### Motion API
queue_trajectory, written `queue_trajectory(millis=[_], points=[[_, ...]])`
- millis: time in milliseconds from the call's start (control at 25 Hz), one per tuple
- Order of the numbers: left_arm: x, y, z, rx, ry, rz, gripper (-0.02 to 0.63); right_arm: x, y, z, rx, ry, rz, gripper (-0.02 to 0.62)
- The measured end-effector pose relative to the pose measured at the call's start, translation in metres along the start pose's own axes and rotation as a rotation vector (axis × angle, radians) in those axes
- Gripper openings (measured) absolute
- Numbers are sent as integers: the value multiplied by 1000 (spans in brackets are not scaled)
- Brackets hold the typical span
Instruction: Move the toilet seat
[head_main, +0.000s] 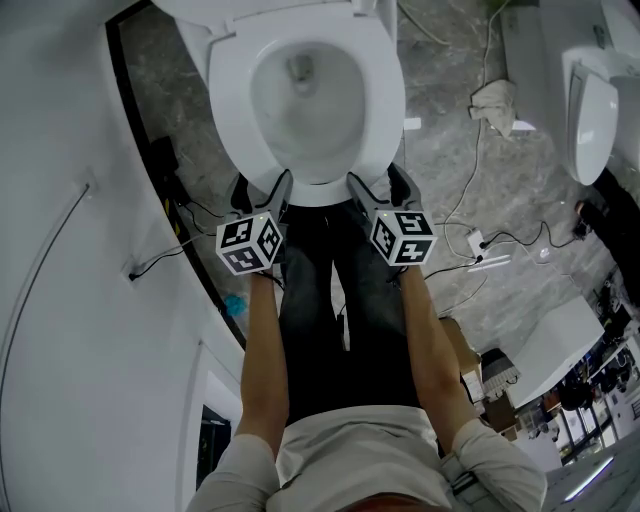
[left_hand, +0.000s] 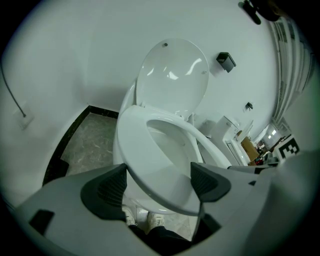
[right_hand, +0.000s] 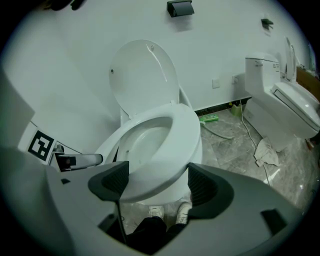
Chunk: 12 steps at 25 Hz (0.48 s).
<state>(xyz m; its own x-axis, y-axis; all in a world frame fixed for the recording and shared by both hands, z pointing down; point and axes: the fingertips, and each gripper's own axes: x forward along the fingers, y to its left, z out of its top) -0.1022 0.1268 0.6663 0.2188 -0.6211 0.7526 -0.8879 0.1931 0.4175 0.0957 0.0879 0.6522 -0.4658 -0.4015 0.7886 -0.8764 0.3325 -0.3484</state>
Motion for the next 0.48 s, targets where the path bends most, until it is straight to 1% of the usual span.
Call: queue_trajectory(millis=[480], points=[[-17,-11,21,-25,-48,-12,413,-19,9,22,22,-52,5,387]])
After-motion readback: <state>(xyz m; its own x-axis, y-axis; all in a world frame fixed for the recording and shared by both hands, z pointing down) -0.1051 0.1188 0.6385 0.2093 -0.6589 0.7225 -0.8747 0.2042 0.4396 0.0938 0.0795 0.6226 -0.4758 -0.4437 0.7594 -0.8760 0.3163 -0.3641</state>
